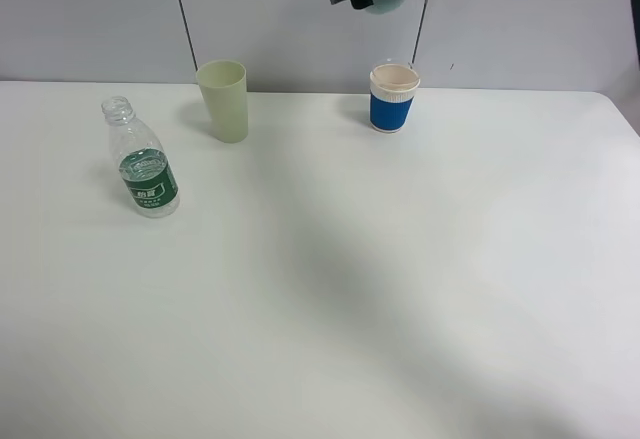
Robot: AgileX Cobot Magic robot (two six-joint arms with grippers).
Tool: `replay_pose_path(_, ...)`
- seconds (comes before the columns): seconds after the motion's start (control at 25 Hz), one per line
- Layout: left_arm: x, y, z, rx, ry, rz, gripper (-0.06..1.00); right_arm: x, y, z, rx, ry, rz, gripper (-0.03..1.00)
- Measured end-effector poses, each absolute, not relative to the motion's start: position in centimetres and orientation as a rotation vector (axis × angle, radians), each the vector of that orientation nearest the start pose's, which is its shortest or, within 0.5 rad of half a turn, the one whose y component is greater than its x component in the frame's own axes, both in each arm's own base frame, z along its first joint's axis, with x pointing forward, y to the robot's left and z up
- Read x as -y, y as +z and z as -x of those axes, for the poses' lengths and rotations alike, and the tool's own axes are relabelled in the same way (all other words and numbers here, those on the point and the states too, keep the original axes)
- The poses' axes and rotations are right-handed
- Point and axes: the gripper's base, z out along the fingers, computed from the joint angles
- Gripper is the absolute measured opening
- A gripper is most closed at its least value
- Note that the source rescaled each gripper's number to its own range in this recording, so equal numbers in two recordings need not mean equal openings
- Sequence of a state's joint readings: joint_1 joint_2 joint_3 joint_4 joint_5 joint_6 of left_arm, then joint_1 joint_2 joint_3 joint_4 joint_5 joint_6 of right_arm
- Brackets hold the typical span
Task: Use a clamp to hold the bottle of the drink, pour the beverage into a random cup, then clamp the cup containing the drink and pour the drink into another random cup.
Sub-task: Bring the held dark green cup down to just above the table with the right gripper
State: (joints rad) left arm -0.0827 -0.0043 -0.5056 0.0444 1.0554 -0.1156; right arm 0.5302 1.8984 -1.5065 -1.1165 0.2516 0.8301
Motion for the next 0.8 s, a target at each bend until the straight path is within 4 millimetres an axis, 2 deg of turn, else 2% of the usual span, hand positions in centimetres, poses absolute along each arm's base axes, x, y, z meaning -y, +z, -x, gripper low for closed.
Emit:
replay_pose_path(0.2,-0.4,27.9,0.6,-2.029,-0.072,0.036,1.00,-23.9,28.7,-38.8,-1.837,0.042,0.769,0.00)
replay_pose_path(0.48,-0.4,27.9,0.6,-2.029,-0.072,0.036,1.00,-27.2,28.6,-36.6,-1.766,0.249,0.807,0.00)
replay_pose_path(0.68,-0.4,27.9,0.6,-2.029,-0.072,0.036,1.00,-28.7,27.4,-34.8,-1.690,0.403,0.843,0.00)
replay_pose_path(0.8,-0.4,27.9,0.6,-2.029,-0.072,0.036,1.00,-28.9,25.9,-33.8,-1.669,0.460,0.875,0.00)
